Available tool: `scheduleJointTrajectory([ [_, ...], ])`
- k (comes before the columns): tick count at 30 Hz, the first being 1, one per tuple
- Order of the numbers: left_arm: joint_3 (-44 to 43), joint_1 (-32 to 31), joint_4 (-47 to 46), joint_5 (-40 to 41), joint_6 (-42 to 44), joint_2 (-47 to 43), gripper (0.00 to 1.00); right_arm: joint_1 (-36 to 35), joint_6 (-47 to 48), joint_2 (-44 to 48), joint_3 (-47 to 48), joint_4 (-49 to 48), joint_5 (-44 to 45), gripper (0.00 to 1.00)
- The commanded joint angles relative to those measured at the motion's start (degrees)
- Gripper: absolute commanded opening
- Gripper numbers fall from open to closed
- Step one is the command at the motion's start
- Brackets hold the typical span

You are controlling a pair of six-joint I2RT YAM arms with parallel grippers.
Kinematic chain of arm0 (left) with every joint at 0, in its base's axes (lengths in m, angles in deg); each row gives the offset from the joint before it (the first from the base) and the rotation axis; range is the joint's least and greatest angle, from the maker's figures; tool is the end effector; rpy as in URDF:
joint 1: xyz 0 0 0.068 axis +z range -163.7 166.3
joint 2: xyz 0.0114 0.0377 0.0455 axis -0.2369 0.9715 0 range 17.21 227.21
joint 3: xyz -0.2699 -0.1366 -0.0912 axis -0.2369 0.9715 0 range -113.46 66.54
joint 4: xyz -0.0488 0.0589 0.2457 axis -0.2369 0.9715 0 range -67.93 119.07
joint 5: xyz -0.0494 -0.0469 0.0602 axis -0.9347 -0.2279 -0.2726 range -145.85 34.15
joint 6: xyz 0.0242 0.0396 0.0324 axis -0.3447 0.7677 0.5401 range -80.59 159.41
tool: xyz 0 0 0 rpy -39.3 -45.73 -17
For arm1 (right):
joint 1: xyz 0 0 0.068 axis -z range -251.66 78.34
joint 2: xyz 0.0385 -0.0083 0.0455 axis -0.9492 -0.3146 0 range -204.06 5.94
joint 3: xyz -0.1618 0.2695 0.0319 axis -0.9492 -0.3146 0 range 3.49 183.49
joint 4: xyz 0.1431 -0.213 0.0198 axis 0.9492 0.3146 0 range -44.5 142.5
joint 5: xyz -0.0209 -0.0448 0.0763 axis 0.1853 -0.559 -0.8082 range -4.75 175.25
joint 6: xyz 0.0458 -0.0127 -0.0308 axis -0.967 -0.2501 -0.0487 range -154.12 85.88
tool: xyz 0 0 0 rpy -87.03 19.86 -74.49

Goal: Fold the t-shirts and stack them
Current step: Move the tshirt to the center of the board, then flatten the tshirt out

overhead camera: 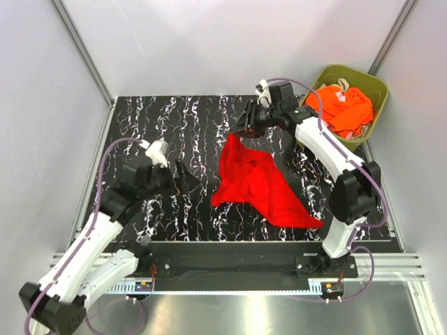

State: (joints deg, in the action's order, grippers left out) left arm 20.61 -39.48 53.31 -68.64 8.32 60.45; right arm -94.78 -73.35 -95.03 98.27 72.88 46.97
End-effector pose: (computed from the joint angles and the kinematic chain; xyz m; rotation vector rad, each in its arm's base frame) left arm 0.1149 -0.0651 0.3422 0.0437 2.1646 -0.8243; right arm 0.3692 0.1843 0.3919 -0.1015 2.3241 1.3144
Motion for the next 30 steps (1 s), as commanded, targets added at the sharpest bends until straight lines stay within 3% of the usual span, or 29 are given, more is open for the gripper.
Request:
scheduleJointTrajectory([
  [1,1.8,-0.2,0.2,1.6,-3.2,3.1,0.99,0.4,5.5,1.6,3.6,4.8,11.4,0.41],
  [4,2.4,-0.1,-0.6,2.2,-3.2,8.0,0.99,0.3,11.3,0.9,5.9,13.7,21.8,0.42],
  [5,2.9,-0.1,-1.3,1.6,-3.4,9.4,0.99,0.4,13.5,1.8,4.5,15.1,27.8,0.42],
  [8,4.2,-0.2,-5.6,-0.8,-4.3,15.2,0.96,0.4,15.5,4.2,-1.7,16.6,34.7,0.43],
  [12,2.8,-0.1,-9.4,-1.7,-5.3,23.5,0.91,0.4,11.8,6.4,-8.4,17.2,31.1,0.42],
  [19,1.3,-1.2,-13.0,2.7,-8.4,35.0,0.80,0.2,1.8,18.5,-25.4,11.9,32.2,0.41],
  [30,2.1,-6.0,-17.4,5.5,-14.1,44.4,0.61,0.2,3.5,23.4,-28.0,10.2,32.7,0.42],
])
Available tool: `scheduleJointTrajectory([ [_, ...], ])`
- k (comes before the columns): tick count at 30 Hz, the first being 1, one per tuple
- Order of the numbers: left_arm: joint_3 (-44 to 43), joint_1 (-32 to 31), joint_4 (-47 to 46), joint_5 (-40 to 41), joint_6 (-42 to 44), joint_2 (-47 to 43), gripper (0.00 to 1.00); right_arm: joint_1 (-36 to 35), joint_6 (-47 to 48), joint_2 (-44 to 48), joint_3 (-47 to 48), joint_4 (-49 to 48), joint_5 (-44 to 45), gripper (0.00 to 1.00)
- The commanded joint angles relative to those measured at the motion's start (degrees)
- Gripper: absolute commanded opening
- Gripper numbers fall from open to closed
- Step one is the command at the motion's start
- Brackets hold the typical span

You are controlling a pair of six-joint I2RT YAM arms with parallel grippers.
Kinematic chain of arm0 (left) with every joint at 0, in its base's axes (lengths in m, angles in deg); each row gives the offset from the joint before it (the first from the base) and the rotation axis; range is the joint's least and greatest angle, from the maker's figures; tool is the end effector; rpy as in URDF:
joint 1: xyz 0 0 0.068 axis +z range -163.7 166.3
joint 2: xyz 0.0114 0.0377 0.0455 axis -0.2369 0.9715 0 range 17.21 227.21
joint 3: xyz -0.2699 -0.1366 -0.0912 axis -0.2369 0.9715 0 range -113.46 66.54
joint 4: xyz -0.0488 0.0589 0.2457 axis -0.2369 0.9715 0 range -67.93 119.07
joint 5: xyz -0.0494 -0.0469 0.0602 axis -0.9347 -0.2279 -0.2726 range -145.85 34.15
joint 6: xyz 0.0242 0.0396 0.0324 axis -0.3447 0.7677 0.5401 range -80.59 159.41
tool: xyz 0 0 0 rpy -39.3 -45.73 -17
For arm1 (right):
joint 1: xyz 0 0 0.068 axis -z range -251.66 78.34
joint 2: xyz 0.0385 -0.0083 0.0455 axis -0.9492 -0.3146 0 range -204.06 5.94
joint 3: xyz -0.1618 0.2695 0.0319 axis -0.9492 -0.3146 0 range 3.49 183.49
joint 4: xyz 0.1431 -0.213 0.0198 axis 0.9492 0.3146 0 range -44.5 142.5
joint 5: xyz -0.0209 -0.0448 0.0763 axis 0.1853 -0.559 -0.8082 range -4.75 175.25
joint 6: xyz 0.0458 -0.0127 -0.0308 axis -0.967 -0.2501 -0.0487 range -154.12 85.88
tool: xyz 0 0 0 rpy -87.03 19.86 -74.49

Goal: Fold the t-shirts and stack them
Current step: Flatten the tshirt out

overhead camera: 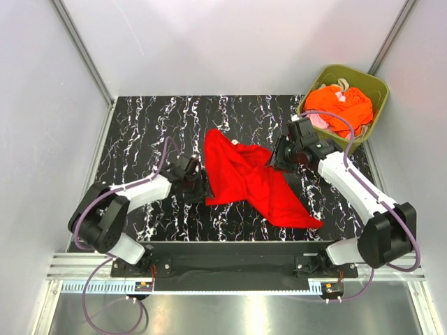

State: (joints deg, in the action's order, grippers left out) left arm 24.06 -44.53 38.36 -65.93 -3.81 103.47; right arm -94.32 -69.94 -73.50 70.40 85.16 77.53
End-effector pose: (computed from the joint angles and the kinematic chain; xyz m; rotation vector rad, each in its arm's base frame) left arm 0.2296 -0.1450 0.2001 -0.2330 2.7491 -0.6382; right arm 0.2571 0.1131 0.3336 0.2352 2.5585 0.5810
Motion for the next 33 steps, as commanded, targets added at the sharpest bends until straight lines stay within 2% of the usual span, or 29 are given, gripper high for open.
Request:
scheduleJointTrajectory([
  [1,-1.3,-1.2,-2.2,3.1,-2.2,2.3,0.61,-0.4,0.3,2.5,-0.3,-2.1,2.4,0.42],
  [5,-0.1,-1.7,-1.5,5.3,-2.7,2.9,0.57,-0.3,-1.3,5.3,-1.3,-1.3,4.1,0.42],
  [8,-0.1,-1.9,-1.7,4.7,-2.9,3.6,0.41,-0.4,-7.7,8.2,-3.3,1.6,7.4,0.41],
  [9,-0.3,-2.0,-1.8,4.6,-2.8,3.6,0.30,-0.3,-9.1,9.3,-4.2,2.8,7.4,0.41],
  [13,-1.9,-2.1,1.6,5.9,-1.3,0.6,0.00,-0.3,-16.3,16.1,-12.0,3.8,13.2,0.42],
  [17,-7.6,-1.6,11.3,12.1,3.3,-8.5,0.00,-0.4,-17.7,18.6,-14.4,5.4,15.1,0.42],
  [18,-8.8,-1.4,15.2,13.8,4.1,-13.3,0.00,-0.3,-17.8,18.6,-14.3,6.8,15.4,0.42],
  [22,-14.1,-0.3,22.5,21.3,7.1,-22.8,0.00,-0.3,-17.4,18.1,-14.9,9.5,16.3,0.42],
  [24,-14.0,0.6,24.8,21.0,7.8,-26.3,0.00,-0.3,-18.2,18.1,-15.3,10.3,15.9,0.41],
  [28,-10.4,2.2,26.2,19.5,7.8,-30.9,0.00,-0.3,-27.4,16.9,-16.8,13.9,15.8,0.41],
  [33,-8.8,3.5,27.4,19.8,8.4,-34.9,0.00,-0.7,-31.2,15.0,-20.9,10.9,12.2,0.41],
])
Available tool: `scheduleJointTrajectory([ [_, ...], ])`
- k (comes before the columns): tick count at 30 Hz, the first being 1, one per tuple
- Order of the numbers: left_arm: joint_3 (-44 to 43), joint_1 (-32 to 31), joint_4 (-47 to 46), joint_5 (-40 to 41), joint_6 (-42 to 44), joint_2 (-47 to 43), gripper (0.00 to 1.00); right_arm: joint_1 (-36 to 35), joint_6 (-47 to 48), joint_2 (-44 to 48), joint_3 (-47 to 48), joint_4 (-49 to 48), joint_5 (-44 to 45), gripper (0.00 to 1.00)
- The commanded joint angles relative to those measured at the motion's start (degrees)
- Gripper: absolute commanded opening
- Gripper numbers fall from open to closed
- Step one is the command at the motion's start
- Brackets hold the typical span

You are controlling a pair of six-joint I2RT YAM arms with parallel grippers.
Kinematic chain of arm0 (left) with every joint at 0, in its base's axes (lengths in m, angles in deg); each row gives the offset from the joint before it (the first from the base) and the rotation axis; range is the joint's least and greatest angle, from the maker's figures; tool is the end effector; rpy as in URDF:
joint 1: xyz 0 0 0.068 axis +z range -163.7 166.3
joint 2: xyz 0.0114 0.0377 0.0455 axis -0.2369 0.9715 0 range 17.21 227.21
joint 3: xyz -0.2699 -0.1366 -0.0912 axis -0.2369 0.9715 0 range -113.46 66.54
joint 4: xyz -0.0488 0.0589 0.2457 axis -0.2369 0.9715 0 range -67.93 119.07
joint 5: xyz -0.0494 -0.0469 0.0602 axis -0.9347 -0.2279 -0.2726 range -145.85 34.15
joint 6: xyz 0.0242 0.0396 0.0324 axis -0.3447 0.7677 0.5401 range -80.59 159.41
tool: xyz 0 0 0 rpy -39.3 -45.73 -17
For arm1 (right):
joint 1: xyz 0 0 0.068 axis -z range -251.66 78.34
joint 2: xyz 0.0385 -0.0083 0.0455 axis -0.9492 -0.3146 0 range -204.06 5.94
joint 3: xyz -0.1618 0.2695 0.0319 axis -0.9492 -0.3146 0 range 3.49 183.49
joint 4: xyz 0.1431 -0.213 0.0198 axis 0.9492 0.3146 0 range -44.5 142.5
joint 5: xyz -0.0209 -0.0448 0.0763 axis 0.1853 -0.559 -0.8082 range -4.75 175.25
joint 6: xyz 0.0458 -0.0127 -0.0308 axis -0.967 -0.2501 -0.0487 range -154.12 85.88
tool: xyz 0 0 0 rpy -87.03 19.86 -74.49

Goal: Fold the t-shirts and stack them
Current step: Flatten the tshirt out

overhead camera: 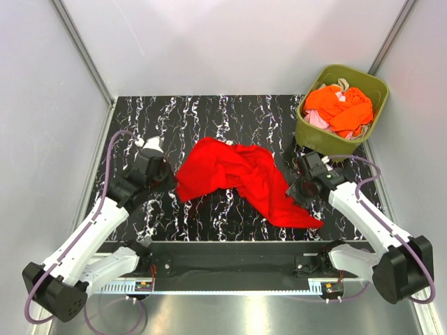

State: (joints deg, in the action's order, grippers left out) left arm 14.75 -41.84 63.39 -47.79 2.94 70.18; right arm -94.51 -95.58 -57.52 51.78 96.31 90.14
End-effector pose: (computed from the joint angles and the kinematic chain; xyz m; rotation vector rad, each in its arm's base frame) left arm 0.1434 -0.0703 0.3382 -0.2421 2.3268 -0.4106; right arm 0.1638 0.0654 0.2807 0.9354 2.5948 0.3067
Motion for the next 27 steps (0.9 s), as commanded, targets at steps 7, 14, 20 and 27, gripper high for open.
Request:
scheduleJointTrajectory([
  [7,-2.5,3.6,4.0,2.1,4.1,-2.3,0.00,-0.4,-10.2,-1.5,-5.9,1.2,5.3,0.43],
  [14,-3.9,4.1,3.9,0.3,4.6,-2.3,0.00,-0.5,-14.2,-0.8,-10.9,-2.8,5.3,0.46],
  [20,-3.4,4.1,3.0,0.3,4.4,-1.7,0.00,-0.4,-13.6,-5.4,-10.7,-6.0,6.6,0.47],
  [27,-4.5,5.2,1.0,-0.3,3.9,1.3,0.00,-0.4,-6.9,-14.0,-3.4,-11.4,12.3,0.01],
])
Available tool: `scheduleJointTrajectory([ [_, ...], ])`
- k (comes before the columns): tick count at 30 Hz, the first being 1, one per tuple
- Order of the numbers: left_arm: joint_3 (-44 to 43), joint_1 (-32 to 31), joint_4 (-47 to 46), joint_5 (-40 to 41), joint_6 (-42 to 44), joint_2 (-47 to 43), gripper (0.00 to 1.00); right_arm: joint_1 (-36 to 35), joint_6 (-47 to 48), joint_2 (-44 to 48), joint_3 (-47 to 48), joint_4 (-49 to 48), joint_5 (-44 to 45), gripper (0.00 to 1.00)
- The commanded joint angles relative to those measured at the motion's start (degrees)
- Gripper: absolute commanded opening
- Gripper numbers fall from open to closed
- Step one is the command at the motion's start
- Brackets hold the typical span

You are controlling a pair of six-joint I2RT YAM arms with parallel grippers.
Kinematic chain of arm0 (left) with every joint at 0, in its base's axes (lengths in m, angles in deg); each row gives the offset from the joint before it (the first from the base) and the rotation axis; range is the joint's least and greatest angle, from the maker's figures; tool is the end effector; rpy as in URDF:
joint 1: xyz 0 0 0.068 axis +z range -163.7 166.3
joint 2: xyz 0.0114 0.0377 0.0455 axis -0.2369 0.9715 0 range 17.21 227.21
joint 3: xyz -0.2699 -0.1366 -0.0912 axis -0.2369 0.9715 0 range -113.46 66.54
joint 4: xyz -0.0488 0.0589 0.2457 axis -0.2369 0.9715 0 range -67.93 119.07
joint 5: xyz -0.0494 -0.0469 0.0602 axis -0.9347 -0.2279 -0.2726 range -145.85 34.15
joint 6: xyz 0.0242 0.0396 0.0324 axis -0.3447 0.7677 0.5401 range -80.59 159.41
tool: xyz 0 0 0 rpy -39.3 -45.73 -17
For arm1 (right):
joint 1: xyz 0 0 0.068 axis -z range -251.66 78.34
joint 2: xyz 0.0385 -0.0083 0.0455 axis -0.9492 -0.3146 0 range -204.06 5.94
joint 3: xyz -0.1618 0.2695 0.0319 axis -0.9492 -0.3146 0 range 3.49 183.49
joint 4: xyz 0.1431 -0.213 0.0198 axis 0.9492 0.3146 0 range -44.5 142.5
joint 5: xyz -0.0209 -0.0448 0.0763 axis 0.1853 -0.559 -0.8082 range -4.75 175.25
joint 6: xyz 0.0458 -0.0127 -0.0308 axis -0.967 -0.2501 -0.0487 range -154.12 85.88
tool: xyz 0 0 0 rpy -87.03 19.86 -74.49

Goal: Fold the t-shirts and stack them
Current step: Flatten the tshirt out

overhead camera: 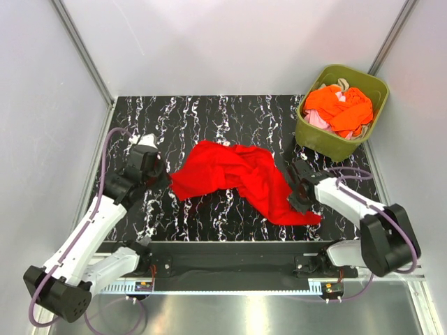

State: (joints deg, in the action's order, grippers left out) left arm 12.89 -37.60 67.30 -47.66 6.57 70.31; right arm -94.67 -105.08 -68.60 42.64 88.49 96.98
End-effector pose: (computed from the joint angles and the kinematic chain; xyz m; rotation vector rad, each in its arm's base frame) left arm 0.1444 -0.0577 0.3428 -0.2545 2.3495 -0.3198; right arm 0.1794 0.0675 0.2098 1.1870 2.5960 0.0125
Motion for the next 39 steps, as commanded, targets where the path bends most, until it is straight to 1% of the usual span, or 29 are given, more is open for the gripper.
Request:
scheduleJointTrajectory([
  [1,-3.7,1.2,-3.0,-0.4,0.4,1.4,0.00,-0.4,3.0,-3.8,6.8,-3.4,4.9,0.00],
  [3,-5.2,2.7,-3.0,-0.5,0.4,2.2,0.00,-0.4,3.1,-5.0,9.8,-3.6,4.2,0.00],
  [4,-7.5,3.5,-3.1,-0.3,0.8,2.6,0.00,-0.4,3.7,-5.1,10.9,-4.4,4.0,0.00],
  [5,-9.1,4.5,-3.3,0.1,1.1,4.0,0.00,-0.3,5.3,-5.2,12.4,-7.5,4.1,0.00],
  [6,-13.5,7.6,-3.3,-0.2,1.5,5.1,0.00,-0.3,9.7,-5.9,17.2,-9.4,4.0,0.00],
  [8,-18.9,11.1,-3.7,-0.8,1.7,8.3,0.00,-0.2,14.7,-7.4,24.9,-11.6,3.0,0.00],
  [9,-25.6,14.2,-3.7,-1.2,1.9,9.6,0.00,-0.2,20.7,-10.0,34.7,-11.8,2.2,0.00],
  [11,-33.5,17.1,-1.2,-2.5,2.3,13.3,0.00,-0.2,26.3,-12.5,44.9,-10.6,0.8,0.00],
  [12,-41.6,19.4,0.0,-2.8,2.3,14.6,0.00,-0.2,29.6,-14.6,53.7,-9.9,1.2,0.00],
  [14,-48.4,20.9,3.1,-2.3,2.4,16.8,0.00,0.6,31.8,-16.2,60.8,-7.1,3.7,0.00],
  [15,-52.8,21.9,3.9,-1.9,2.5,17.1,0.00,1.0,33.7,-17.1,65.9,-6.3,4.6,0.00],
  [17,-54.4,22.8,5.0,-1.5,3.0,16.7,0.00,2.5,34.7,-17.8,69.1,-4.1,6.2,0.00],
  [20,-50.0,23.5,5.4,-1.6,4.1,13.3,0.00,3.9,36.1,-16.6,69.1,-2.9,5.9,0.00],
  [21,-46.8,23.8,5.4,-1.5,4.4,12.1,0.00,4.2,36.4,-14.9,67.2,-2.7,6.3,0.00],
  [26,-40.8,23.8,5.2,-1.0,4.6,5.4,0.00,4.5,36.4,-8.8,60.4,-2.6,4.8,0.00],
  [29,-35.2,23.8,5.2,-3.5,3.3,1.4,0.00,4.5,35.6,-5.1,53.9,-2.1,1.9,0.00],
  [30,-31.1,23.8,5.3,-4.1,3.3,0.2,0.00,4.5,34.8,-3.2,49.0,-2.0,1.5,0.00],
  [33,-24.5,23.8,5.3,-2.5,4.9,-4.0,0.00,4.5,34.0,0.4,41.0,-1.8,0.5,0.00],
  [35,-23.9,23.8,5.7,1.4,6.0,-5.8,0.00,4.5,34.1,2.0,39.6,-1.3,0.6,0.00],
  [36,-25.5,23.8,5.9,2.4,6.2,-6.1,0.00,4.5,34.7,3.2,40.3,-1.0,0.7,0.00],
  [38,-28.4,23.8,6.1,3.1,5.4,-5.8,0.00,4.5,35.2,3.9,43.1,1.4,0.8,0.00],
  [39,-31.9,23.8,6.0,2.9,5.1,-5.6,0.00,4.5,35.3,4.2,46.8,2.3,0.8,0.00],
])
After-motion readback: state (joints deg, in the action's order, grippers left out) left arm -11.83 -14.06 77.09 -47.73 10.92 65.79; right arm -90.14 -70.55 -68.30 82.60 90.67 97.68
